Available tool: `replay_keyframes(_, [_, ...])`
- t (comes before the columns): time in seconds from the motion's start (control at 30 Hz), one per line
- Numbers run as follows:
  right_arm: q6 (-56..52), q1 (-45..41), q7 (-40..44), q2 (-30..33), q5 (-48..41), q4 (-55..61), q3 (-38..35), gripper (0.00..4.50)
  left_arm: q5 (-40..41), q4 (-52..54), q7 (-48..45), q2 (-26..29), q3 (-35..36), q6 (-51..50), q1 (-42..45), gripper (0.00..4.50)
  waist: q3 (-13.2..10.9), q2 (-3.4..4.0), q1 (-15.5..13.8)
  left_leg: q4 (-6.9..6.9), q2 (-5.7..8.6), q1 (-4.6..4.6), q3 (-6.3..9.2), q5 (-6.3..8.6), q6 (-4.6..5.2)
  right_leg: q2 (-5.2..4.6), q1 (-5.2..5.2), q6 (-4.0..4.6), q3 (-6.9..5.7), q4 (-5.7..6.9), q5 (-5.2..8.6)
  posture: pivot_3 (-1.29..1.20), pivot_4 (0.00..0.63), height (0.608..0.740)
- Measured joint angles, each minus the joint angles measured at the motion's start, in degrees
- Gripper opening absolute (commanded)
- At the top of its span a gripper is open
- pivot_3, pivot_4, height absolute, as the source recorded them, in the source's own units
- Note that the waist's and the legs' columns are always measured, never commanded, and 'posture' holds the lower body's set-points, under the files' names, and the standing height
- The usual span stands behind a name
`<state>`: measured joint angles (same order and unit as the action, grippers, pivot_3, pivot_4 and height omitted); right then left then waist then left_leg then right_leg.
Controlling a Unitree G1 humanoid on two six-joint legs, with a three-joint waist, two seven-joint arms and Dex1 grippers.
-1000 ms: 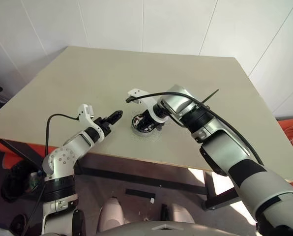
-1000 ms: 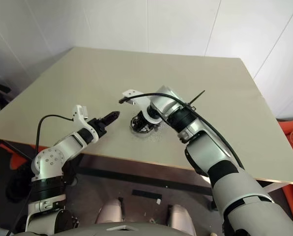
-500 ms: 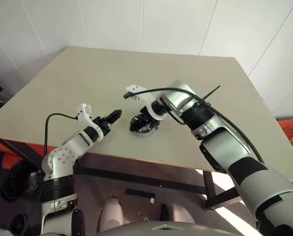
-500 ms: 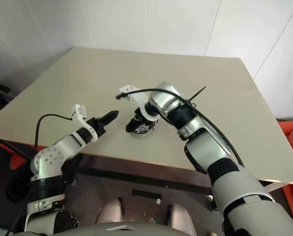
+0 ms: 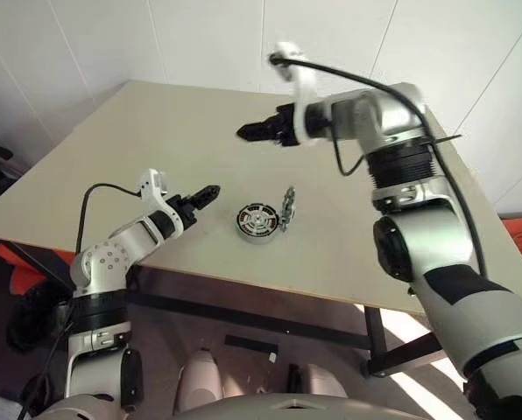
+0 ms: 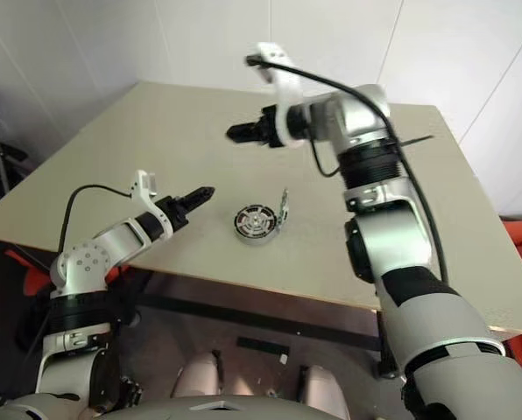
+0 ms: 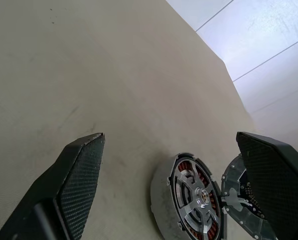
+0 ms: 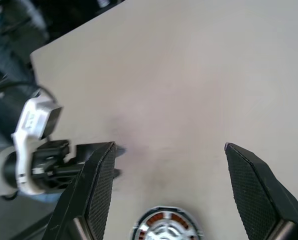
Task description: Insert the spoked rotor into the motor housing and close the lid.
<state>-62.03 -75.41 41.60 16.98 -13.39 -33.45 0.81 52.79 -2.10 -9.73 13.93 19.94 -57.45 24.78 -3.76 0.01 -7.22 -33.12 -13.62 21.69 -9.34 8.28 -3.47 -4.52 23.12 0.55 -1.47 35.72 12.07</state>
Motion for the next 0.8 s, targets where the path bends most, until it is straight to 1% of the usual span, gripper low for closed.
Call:
replay_keyframes(0.1, [3.0, 2.3, -3.0, 1.8, 0.5, -2.0, -2.4, 3.34, 0.8, -0.8, -0.9, 0.0, 0.0, -1.5, 1.0, 4.5, 0.0, 0.0, 0.0, 0.01, 0.0, 0.01, 0.0, -0.02, -0.03, 0.01, 0.01, 0.07, 0.0, -0.01, -0.04, 0.0, 0.0, 0.74])
replay_keyframes(0.13, [4.0, 4.8, -4.0, 3.1, 0.7, -1.1, -2.6, 3.07, 1.1, -1.5, -1.2, -0.1, -0.1, -2.1, 1.8, 4.5, 0.0, -0.05, -0.1, 0.01, 0.0, 0.02, 0.0, -0.02, -0.04, 0.01, -0.02, 0.08, -0.02, -0.02, -0.04, 0.0, 0.0, 0.74])
replay_keyframes(0.2, [5.6, 11.5, -5.5, 5.8, 2.0, 2.1, -2.5, 2.38, 1.3, -1.9, -1.8, 0.5, -0.1, -2.9, 2.6, 4.5, 0.0, -0.08, -0.5, 0.0, 0.04, 0.04, 0.02, -0.02, -0.04, -0.01, -0.09, 0.08, -0.03, -0.06, -0.05, 0.0, 0.0, 0.74])
replay_keyframes(0.33, [6.6, 27.7, -6.2, 9.9, 4.3, 11.8, 0.5, 0.98, 1.3, -2.6, -3.3, 2.3, 0.2, -3.8, 3.2, 4.5, 0.0, -0.05, -0.9, -0.02, 0.06, 0.09, 0.01, -0.03, -0.03, -0.01, 0.0, 0.07, 0.01, -0.04, -0.07, 0.0, 0.0, 0.74])
replay_keyframes(0.4, [5.5, 32.4, -5.4, 10.3, 4.0, 17.1, 1.4, 0.26, 1.4, -2.6, -4.1, 2.4, 0.0, -4.3, 3.4, 4.5, 0.0, 0.03, -0.4, -0.02, 0.04, 0.05, 0.0, -0.04, -0.07, 0.0, 0.03, 0.07, 0.01, 0.0, -0.07, 0.0, 0.0, 0.74])
replay_keyframes(0.43, [4.6, 34.2, -4.8, 10.8, 3.4, 20.4, 1.8, 0.03, 1.5, -2.6, -4.6, 2.4, -0.1, -4.6, 3.4, 4.5, 0.0, 0.04, -0.3, -0.01, 0.03, 0.02, 0.0, -0.06, -0.09, 0.01, 0.02, 0.08, 0.02, 0.02, -0.07, 0.0, 0.0, 0.74])
replay_keyframes(0.53, [2.5, 36.5, -3.4, 12.7, 1.9, 28.0, 2.1, 0.03, 1.6, -2.6, -5.6, 3.3, -0.2, -5.6, 3.5, 4.5, 0.0, 0.04, 0.0, -0.01, 0.01, -0.15, -0.01, -0.1, -0.15, 0.01, -0.1, 0.07, 0.03, 0.03, -0.06, 0.0, 0.0, 0.74])
replay_keyframes(0.57, [2.1, 36.5, -3.2, 13.3, 1.8, 29.5, 2.1, 0.03, 1.6, -2.6, -6.1, 3.6, -0.2, -5.8, 3.5, 4.5, 0.0, 0.03, 0.0, -0.01, 0.01, -0.24, -0.01, -0.1, -0.15, 0.01, -0.2, -0.07, 0.03, 0.02, 0.02, 0.0, 0.0, 0.74])
replay_keyframes(0.6, [2.0, 36.5, -3.2, 13.8, 1.7, 30.4, 2.1, 0.03, 1.6, -2.5, -6.6, 3.9, -0.2, -5.8, 3.5, 4.5, 0.0, 0.03, -0.1, -0.01, 0.02, -0.32, -0.01, -0.1, -0.15, 0.01, -0.29, -0.24, 0.03, 0.02, 0.12, 0.0, 0.0, 0.74])
replay_keyframes(0.7, [1.5, 36.7, -3.2, 14.4, 1.5, 31.3, 2.1, 0.03, 1.6, -2.5, -7.7, 4.3, -0.3, -6.2, 3.5, 4.5, 0.0, 0.03, -0.1, -0.01, 0.04, -0.57, -0.01, 0.0, 0.01, 0.0, -0.53, -0.27, 0.04, -0.01, 0.15, 0.0, 0.0, 0.74])
replay_keyframes(0.8, [0.9, 38.2, -2.9, 14.8, 0.7, 32.5, 2.1, 0.03, 1.5, -2.6, -8.4, 4.4, -0.5, -6.4, 3.5, 4.5, 0.0, 0.03, -0.2, -0.01, 0.04, -0.57, 0.0, 0.0, 0.02, -0.01, -0.58, -0.27, 0.04, -0.01, 0.15, 0.0, 0.0, 0.74])
